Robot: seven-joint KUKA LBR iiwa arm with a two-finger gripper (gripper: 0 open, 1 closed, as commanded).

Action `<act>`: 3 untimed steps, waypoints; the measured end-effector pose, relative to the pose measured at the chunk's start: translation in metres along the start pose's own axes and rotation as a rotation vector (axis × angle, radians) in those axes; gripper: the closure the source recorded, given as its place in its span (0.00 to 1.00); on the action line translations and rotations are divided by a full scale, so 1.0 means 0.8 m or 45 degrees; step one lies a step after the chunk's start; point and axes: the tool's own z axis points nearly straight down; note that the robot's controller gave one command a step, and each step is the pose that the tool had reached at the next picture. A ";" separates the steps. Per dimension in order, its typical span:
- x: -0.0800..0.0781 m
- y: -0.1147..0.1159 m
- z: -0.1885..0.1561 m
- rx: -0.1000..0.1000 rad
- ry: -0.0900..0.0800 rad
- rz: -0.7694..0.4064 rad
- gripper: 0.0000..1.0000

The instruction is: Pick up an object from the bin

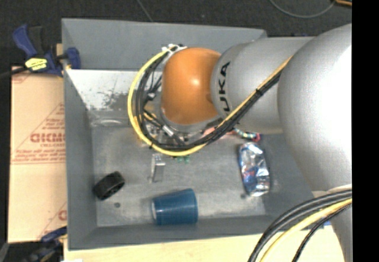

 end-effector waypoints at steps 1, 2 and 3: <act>-0.003 0.000 -0.005 -0.001 -0.009 0.006 0.00; 0.040 0.108 0.075 -0.004 -0.009 -0.033 0.00; 0.050 0.124 0.026 0.004 -0.027 -0.590 0.00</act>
Offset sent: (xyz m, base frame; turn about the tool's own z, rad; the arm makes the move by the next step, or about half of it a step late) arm -0.0337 0.0853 -0.0616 -0.0221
